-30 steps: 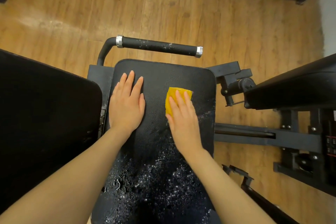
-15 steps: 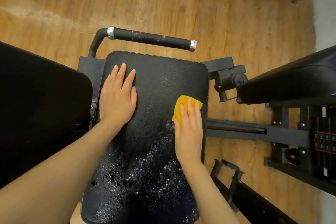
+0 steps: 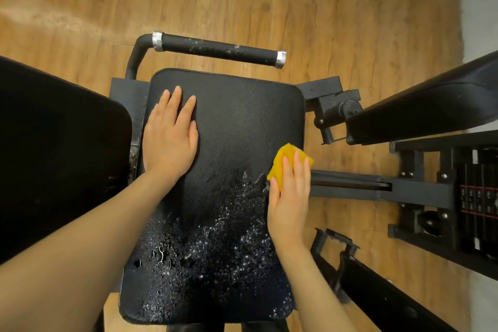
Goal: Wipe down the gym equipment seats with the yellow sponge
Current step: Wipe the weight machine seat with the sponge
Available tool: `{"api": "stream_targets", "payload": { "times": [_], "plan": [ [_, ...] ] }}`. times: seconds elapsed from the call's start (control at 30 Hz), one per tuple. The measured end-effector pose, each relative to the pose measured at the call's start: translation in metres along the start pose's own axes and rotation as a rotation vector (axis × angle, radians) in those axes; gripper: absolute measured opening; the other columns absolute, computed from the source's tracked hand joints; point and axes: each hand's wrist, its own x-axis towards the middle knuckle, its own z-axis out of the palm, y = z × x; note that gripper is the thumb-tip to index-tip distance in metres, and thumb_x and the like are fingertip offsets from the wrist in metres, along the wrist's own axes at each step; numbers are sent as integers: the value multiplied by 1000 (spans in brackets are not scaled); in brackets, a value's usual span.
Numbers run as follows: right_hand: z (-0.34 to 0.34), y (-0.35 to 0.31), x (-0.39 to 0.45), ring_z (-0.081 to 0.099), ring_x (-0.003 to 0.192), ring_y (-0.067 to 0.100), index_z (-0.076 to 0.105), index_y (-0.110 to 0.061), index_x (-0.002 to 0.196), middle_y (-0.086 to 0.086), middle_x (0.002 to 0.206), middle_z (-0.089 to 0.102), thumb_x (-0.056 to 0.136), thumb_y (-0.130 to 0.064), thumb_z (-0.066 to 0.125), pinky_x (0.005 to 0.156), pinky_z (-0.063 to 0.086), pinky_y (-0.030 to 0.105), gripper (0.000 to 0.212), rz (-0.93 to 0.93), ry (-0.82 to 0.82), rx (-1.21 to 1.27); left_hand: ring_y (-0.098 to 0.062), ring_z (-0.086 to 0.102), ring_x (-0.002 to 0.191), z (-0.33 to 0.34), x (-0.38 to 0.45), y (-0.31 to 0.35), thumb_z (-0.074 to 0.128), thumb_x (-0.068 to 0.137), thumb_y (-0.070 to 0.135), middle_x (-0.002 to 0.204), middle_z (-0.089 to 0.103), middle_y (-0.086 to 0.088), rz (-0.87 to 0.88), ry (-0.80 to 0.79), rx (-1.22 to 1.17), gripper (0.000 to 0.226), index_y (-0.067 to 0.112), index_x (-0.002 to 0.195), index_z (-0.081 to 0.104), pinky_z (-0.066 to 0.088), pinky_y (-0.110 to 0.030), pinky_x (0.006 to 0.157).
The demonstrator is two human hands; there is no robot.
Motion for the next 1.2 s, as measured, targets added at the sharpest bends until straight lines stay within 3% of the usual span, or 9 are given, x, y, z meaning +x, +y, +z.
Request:
{"api": "stream_targets", "payload": {
  "times": [0.33, 0.6, 0.9, 1.1, 1.2],
  "plan": [
    [-14, -10, 95, 8, 147, 22, 36, -12, 144, 4, 156, 23, 99, -23, 46, 117, 8, 32, 48, -126, -22, -27, -28, 22, 145, 0, 0, 1, 38, 99, 25, 155, 29, -10, -1, -5, 7, 46, 16, 145, 38, 23, -44, 115],
    [-5, 3, -24, 0, 147, 13, 33, -14, 146, -4, 157, 17, 99, -27, 45, 119, 10, 34, 51, -39, -81, -22, -28, 21, 145, 1, 0, 0, 36, 99, 26, 155, 28, -9, -2, -14, 21, 46, 17, 145, 37, 22, -42, 115],
    [12, -38, 27, 6, 147, 24, 39, -12, 143, 5, 156, 23, 96, -36, 50, 118, 9, 37, 54, -55, -10, 30, -28, 22, 145, 1, -1, 0, 35, 98, 26, 155, 28, -10, 10, -6, 30, 47, 17, 145, 37, 23, -42, 115],
    [26, -42, -24, 19, 144, 27, 45, -11, 138, 7, 151, 35, 94, -24, 54, 118, 20, 42, 47, -398, -188, -129, -29, 21, 145, 0, 0, 0, 36, 98, 25, 155, 27, -10, 6, -17, 31, 47, 17, 145, 37, 22, -43, 115],
    [11, -19, -6, 22, 143, 28, 44, -9, 139, 9, 150, 37, 93, -22, 56, 116, 25, 46, 50, -321, -125, -185, -28, 20, 145, 0, 0, 1, 36, 99, 26, 156, 27, -9, 3, -22, 31, 47, 18, 145, 36, 21, -42, 116]
  ]
}}
